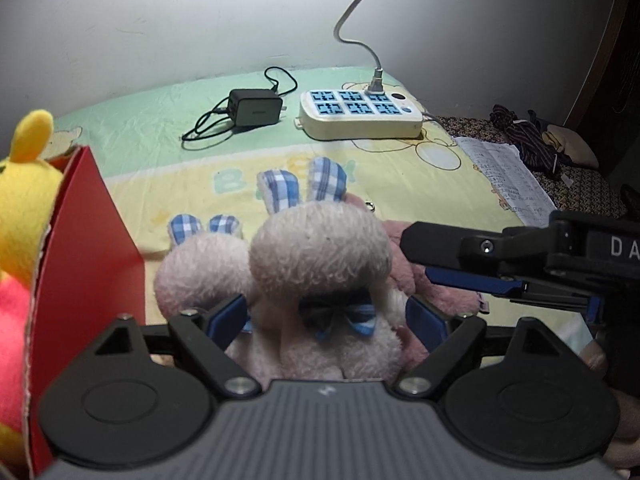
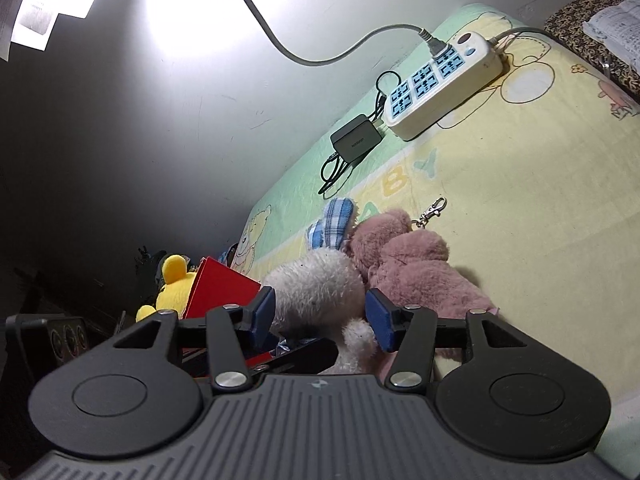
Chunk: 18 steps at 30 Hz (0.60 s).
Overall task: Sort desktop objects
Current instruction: 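Close the right gripper on the white bunny plush with plaid ears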
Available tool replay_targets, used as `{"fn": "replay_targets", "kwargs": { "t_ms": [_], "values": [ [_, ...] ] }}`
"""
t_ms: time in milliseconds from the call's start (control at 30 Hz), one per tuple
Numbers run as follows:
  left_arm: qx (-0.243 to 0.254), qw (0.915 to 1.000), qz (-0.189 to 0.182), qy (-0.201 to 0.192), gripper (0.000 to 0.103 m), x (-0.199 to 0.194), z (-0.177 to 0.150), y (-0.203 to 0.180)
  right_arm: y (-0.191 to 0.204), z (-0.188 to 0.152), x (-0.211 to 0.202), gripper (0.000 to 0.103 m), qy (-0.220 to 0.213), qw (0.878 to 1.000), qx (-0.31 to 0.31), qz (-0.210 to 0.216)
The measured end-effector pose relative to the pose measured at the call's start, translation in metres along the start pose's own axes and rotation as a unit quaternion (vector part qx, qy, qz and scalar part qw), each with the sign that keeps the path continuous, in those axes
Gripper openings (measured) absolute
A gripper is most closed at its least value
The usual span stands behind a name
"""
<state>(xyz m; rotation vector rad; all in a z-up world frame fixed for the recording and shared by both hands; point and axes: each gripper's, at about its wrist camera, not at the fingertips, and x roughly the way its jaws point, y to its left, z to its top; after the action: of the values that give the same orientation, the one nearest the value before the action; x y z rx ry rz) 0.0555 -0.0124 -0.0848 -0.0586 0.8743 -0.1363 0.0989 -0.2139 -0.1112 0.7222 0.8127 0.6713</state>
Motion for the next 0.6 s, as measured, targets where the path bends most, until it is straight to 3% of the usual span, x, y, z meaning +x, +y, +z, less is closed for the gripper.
{"fn": "replay_targets", "kwargs": {
  "t_ms": [133, 333, 600],
  "values": [
    [-0.012, 0.9999, 0.005, 0.006, 0.091, 0.014, 0.003, 0.004, -0.001, 0.005, 0.017, 0.059, 0.017, 1.0, -0.002, 0.015],
    [-0.014, 0.9998, 0.01, 0.009, 0.078, 0.021, 0.008, 0.005, -0.004, 0.006, 0.038, 0.059, 0.035, 0.999, -0.003, 0.016],
    [-0.002, 0.9998, 0.009, 0.016, 0.071, 0.015, 0.007, -0.003, -0.009, 0.005, 0.031, 0.055, 0.041, 0.999, 0.023, 0.024]
  ]
}}
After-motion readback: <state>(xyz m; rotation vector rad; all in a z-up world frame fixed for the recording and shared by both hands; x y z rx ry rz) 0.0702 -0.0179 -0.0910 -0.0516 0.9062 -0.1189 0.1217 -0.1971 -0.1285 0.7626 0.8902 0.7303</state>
